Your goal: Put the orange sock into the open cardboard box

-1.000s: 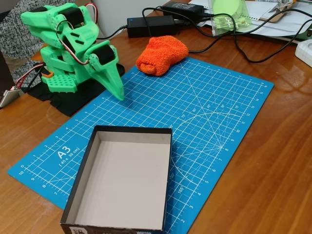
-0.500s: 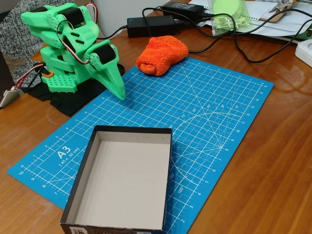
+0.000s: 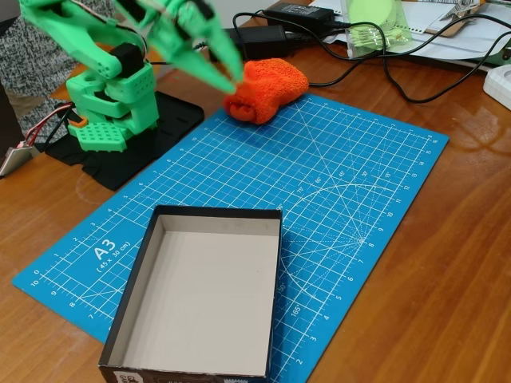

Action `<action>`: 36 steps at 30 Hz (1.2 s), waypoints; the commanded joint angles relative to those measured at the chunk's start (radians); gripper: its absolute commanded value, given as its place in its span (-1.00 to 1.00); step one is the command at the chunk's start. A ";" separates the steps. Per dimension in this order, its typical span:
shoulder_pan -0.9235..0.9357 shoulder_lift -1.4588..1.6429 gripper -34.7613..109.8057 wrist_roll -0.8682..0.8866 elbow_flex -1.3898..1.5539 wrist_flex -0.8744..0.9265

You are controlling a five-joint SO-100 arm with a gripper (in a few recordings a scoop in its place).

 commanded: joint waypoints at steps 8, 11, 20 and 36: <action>-0.273 -0.391 -0.38 -0.719 -0.483 0.291; -0.311 -0.460 -0.34 -0.945 -0.549 0.433; -0.350 -0.678 -0.19 -1.367 -0.716 0.529; -0.538 -1.034 -0.09 -1.675 -0.660 0.357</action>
